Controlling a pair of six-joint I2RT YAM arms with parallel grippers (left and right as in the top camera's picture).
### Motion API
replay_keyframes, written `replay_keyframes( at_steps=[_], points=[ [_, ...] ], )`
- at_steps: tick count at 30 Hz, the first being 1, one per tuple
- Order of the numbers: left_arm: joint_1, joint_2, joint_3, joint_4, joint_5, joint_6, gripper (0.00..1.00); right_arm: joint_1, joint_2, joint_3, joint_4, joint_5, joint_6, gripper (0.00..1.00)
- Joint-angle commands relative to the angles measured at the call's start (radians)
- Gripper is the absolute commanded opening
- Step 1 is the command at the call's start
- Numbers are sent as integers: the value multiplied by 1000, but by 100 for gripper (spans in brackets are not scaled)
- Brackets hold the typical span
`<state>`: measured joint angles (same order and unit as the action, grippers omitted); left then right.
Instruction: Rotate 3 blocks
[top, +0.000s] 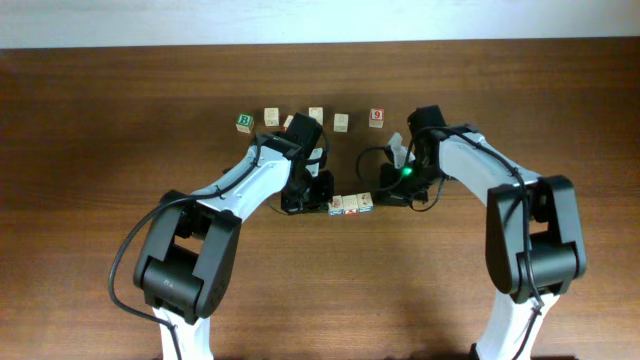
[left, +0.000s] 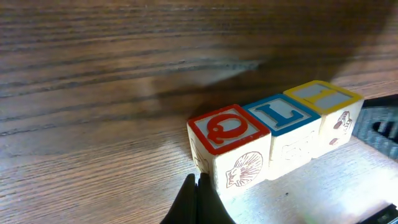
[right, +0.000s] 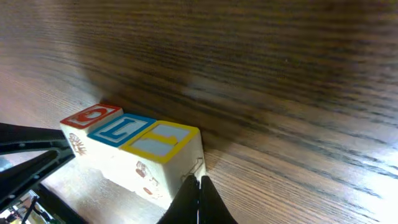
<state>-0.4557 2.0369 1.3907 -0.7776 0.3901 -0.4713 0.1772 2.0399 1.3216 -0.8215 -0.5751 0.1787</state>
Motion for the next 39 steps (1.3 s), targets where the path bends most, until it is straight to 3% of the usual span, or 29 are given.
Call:
replay_keyframes(
  at_steps=[1,39],
  points=[
    [5,9,17,2,14,18,0,-3,15,-10,0,-23,-17,4],
    [5,9,17,8,14,18,0,-1,-31,-9,-11,-159,-97,4]
  ],
)
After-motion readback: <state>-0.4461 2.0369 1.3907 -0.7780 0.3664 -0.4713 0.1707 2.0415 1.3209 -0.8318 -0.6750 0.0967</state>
